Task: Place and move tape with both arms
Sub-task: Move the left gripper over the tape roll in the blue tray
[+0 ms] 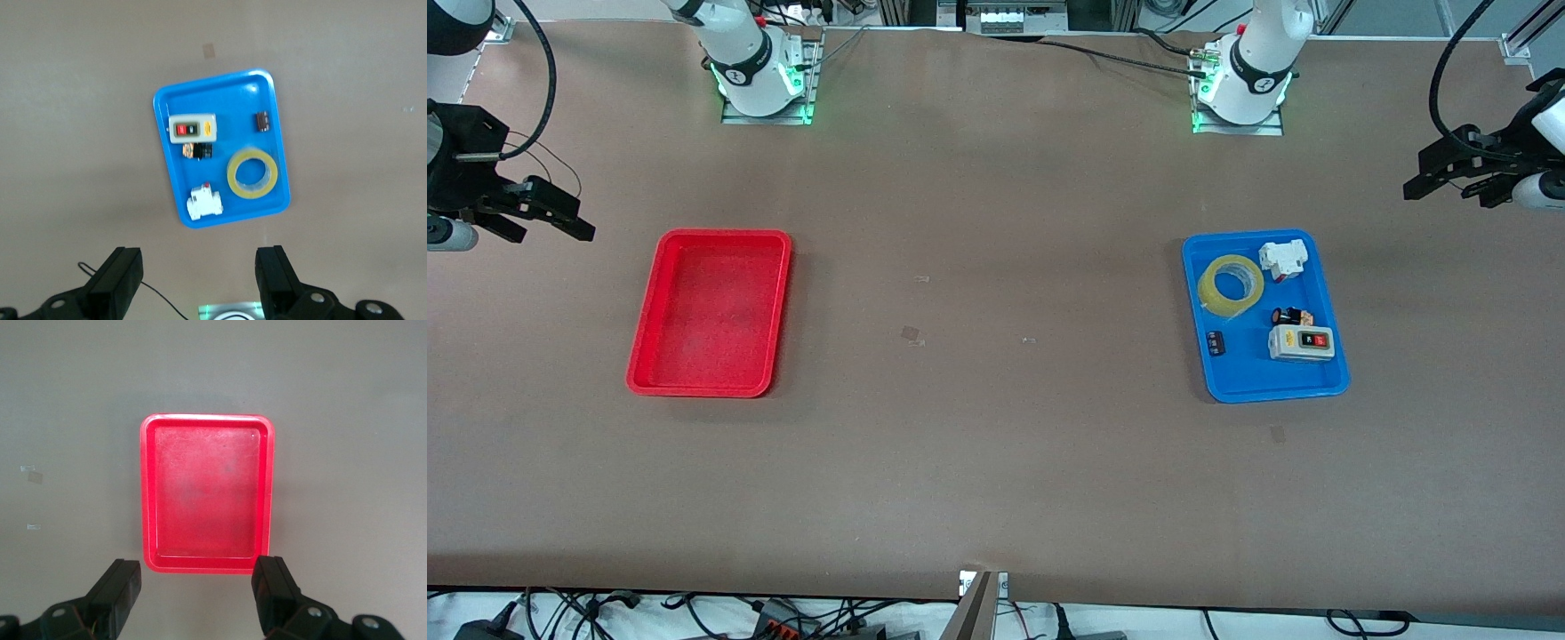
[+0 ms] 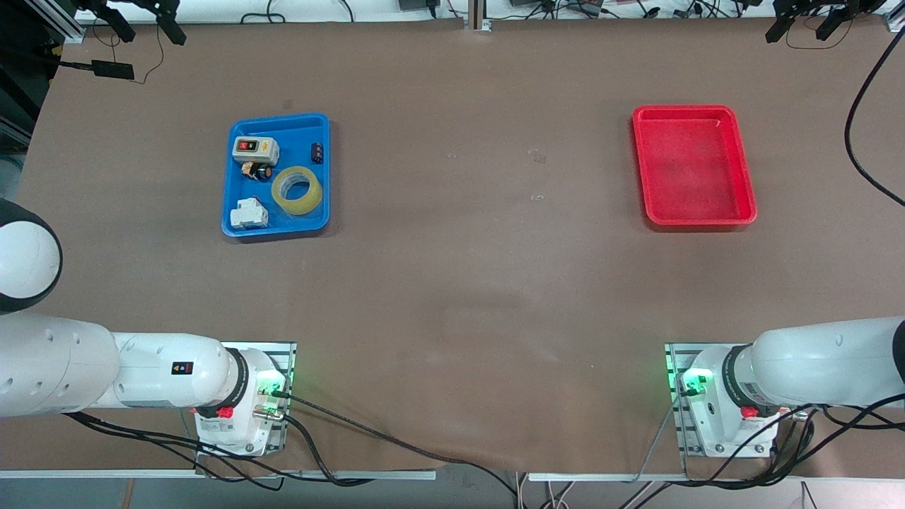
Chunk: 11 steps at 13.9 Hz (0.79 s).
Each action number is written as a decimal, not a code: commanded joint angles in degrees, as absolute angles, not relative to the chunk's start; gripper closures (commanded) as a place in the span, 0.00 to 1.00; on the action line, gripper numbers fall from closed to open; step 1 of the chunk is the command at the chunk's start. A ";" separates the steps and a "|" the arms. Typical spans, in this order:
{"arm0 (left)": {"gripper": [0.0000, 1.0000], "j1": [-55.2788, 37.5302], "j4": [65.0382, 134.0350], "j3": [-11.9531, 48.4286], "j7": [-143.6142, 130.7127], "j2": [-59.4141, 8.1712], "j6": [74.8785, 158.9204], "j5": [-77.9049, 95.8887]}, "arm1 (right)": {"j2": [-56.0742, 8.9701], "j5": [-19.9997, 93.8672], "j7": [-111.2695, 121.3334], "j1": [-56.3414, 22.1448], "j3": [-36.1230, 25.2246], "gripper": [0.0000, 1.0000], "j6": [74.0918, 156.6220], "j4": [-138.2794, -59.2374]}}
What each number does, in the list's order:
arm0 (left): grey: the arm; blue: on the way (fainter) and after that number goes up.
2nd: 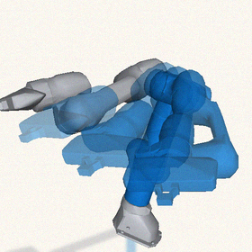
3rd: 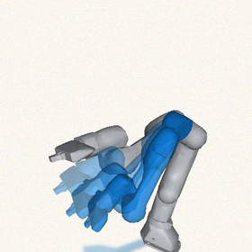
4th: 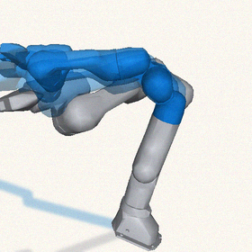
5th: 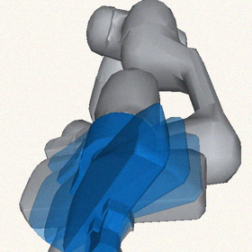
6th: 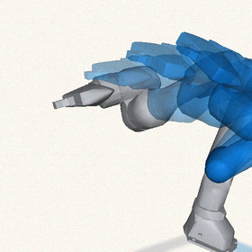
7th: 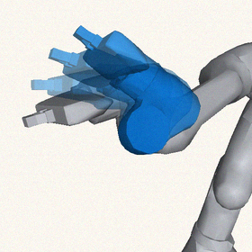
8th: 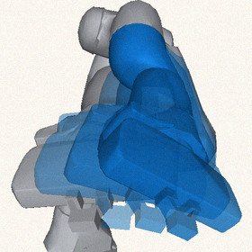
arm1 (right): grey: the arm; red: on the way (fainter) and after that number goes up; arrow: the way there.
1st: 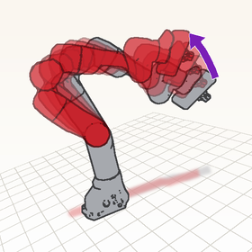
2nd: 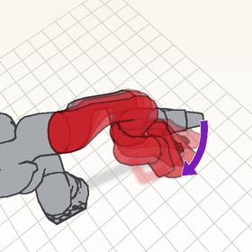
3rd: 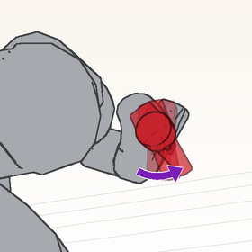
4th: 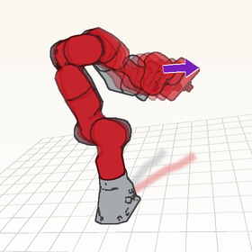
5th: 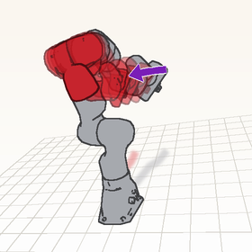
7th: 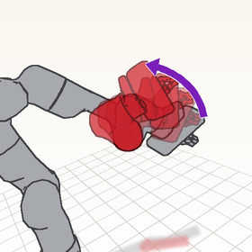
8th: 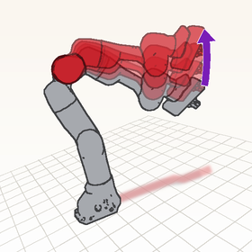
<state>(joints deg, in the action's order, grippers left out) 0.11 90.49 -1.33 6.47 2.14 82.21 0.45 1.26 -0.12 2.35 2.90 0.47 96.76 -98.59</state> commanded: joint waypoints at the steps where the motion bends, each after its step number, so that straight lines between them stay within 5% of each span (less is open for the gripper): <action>1: 0.00 0.35 94.03 -1.23 6.59 4.57 82.52 1.06 | 2.81 -0.17 2.99 3.60 1.23 0.00 95.54 -98.35; 5: 0.00 0.44 96.93 -1.23 6.59 4.57 83.75 1.05 | 2.64 -0.09 2.90 3.52 1.23 0.00 95.89 -98.35; 11: 0.00 -0.09 113.26 0.61 6.94 5.45 95.77 1.05 | 2.72 0.26 2.81 3.52 1.32 0.00 95.36 -97.74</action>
<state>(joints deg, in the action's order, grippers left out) -0.02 106.33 -0.45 6.52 2.76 90.43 0.47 1.88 -0.13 2.36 2.90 0.51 96.64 -98.49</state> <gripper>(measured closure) 0.000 0.000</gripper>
